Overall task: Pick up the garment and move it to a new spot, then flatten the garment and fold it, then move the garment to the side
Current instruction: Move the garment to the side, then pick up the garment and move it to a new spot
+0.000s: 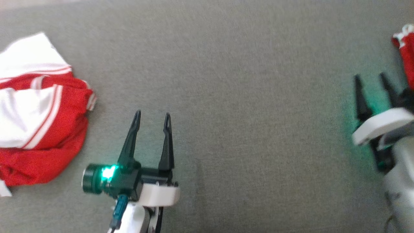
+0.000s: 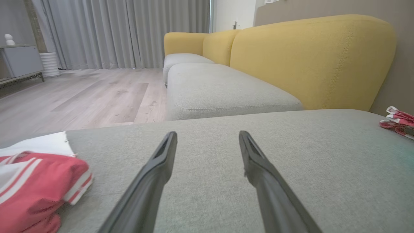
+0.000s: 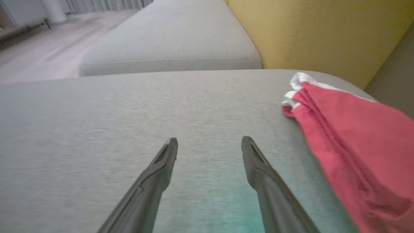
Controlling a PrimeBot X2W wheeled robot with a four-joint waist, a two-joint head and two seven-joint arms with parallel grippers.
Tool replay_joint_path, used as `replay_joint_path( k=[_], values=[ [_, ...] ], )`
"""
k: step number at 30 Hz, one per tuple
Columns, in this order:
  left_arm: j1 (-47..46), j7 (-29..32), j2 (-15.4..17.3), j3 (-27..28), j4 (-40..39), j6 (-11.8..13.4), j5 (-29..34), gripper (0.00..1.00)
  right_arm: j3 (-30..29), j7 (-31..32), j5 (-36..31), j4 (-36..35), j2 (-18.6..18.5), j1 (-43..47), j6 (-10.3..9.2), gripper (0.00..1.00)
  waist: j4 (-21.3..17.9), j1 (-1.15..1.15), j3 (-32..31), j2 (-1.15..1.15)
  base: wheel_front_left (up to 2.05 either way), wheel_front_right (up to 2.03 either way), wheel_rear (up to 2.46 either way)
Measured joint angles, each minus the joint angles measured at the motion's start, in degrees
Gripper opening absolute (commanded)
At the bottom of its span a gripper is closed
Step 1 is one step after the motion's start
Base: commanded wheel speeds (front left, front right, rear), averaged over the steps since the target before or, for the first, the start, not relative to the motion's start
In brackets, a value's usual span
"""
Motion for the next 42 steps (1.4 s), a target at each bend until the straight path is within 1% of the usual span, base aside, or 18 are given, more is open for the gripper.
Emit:
replay_joint_path(
  k=[3,6,8,11,14,19,24,26,27,32,36,42],
  values=[
    [2.5,0.0,0.0,0.6,0.9,0.3,0.0,1.00,2.4,-2.5,1.9,-1.4,3.8,3.4,0.00,1.00,1.0,0.00,-3.3,0.00,0.00,0.00,0.00],
    [5.1,0.0,0.0,1.2,1.4,0.9,-0.4,1.00,5.1,-3.4,2.5,-3.1,7.2,8.0,0.00,1.00,1.8,-0.01,-6.7,0.00,0.00,0.00,0.00],
    [6.6,0.0,0.0,1.4,1.4,0.9,-0.9,1.00,5.3,-3.6,2.5,-5.0,8.9,11.7,0.00,1.00,2.3,-0.01,-8.7,0.00,0.00,0.00,0.00],
    [8.5,0.0,0.0,1.8,0.8,1.0,-1.4,1.00,3.8,-3.6,1.5,-10.4,10.4,16.8,0.00,1.00,3.0,-0.01,-11.4,0.00,0.00,0.00,0.00],
    [10.7,0.0,0.0,2.4,-0.6,1.4,-0.2,1.00,2.2,-3.6,-2.6,-14.6,11.2,21.7,0.00,1.00,3.6,0.00,-13.9,0.00,0.00,0.00,0.00],
    [15.3,0.0,0.0,3.3,-1.6,1.5,1.4,1.00,-4.3,-3.6,-10.2,-23.7,13.6,29.6,0.00,1.00,4.5,0.00,-17.0,0.00,0.00,0.00,0.00],
    [17.3,0.0,0.1,4.4,-1.9,1.3,1.4,1.00,-6.4,-3.6,-15.9,-31.4,15.2,34.4,0.00,1.00,5.1,0.01,-19.0,0.00,0.00,0.00,0.00],
    [17.7,0.0,0.1,4.5,-1.9,0.5,2.1,1.00,-7.3,-3.6,-17.9,-33.3,15.5,35.6,0.00,1.00,5.3,0.01,-19.6,0.00,0.00,0.00,0.00],
    [17.7,0.0,0.1,4.5,-1.9,0.5,2.1,1.00,-7.3,-3.6,-17.9,-33.3,15.5,35.6,0.00,1.00,5.3,0.01,-19.6,0.00,0.00,0.00,0.00],
    [18.2,0.0,0.1,4.7,-1.8,-1.2,2.2,1.00,-7.9,-3.8,-18.3,-32.6,16.2,38.4,0.00,1.00,5.5,0.01,-20.5,0.00,0.00,0.00,0.00],
    [18.8,0.0,0.1,5.0,-1.8,-1.7,2.8,1.00,-8.1,-3.8,-18.1,-31.6,16.6,38.7,0.00,1.00,5.3,0.01,-20.9,0.00,0.00,0.00,0.00],
    [18.9,0.0,0.1,5.3,-2.8,-1.4,3.4,1.00,-8.4,-3.8,-17.6,-31.0,17.1,38.7,0.00,1.00,5.1,0.01,-20.9,0.00,0.00,0.00,0.00]
  ],
)
